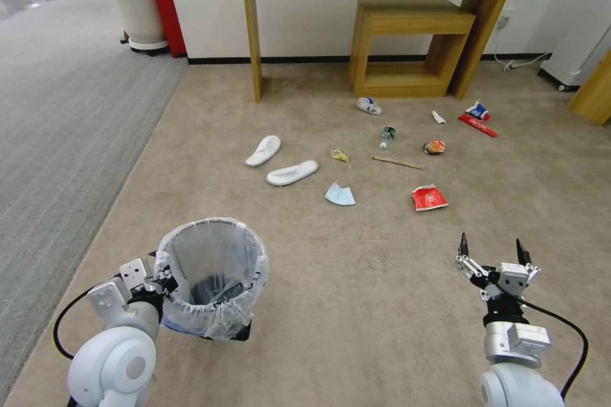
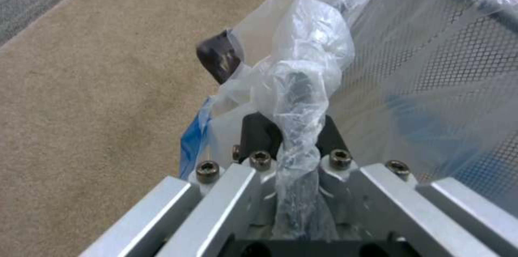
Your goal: Pick up the trash bin and place the garbage on the floor into it.
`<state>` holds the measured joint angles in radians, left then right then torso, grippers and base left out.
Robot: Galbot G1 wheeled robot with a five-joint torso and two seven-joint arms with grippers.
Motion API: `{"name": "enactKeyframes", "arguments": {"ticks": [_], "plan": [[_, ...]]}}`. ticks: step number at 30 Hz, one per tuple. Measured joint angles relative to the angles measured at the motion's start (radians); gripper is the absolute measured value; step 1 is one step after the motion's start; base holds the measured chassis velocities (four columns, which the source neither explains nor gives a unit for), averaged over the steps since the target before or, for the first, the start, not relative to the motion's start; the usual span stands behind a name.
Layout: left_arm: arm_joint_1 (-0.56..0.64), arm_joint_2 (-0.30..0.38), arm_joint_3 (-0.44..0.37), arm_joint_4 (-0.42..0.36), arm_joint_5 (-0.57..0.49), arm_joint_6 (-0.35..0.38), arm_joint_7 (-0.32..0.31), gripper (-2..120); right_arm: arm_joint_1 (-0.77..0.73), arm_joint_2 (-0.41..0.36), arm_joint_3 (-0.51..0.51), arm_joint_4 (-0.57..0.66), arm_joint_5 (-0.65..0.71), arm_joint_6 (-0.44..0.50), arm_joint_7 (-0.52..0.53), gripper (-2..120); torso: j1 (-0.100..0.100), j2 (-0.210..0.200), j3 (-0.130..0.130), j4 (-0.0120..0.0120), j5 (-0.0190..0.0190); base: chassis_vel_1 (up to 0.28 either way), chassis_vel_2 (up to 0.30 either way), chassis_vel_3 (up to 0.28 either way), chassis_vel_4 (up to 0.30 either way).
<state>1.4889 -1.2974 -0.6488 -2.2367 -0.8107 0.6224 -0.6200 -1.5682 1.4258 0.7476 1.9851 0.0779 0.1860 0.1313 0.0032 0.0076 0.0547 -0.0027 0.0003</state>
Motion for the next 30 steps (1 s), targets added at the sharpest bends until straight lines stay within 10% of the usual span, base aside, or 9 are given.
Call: {"name": "enactKeyframes", "arguments": {"ticks": [30], "plan": [[0.016, -0.023, -0.003, -0.012, 0.026, -0.008, 0.008, 3, -0.001, -0.003, 0.013, 0.006, -0.023, 0.000, -0.039, 100, 0.000, 0.000, 0.000, 0.0002, -0.0006, -0.061, 0.056, 0.067, -0.059]]}}
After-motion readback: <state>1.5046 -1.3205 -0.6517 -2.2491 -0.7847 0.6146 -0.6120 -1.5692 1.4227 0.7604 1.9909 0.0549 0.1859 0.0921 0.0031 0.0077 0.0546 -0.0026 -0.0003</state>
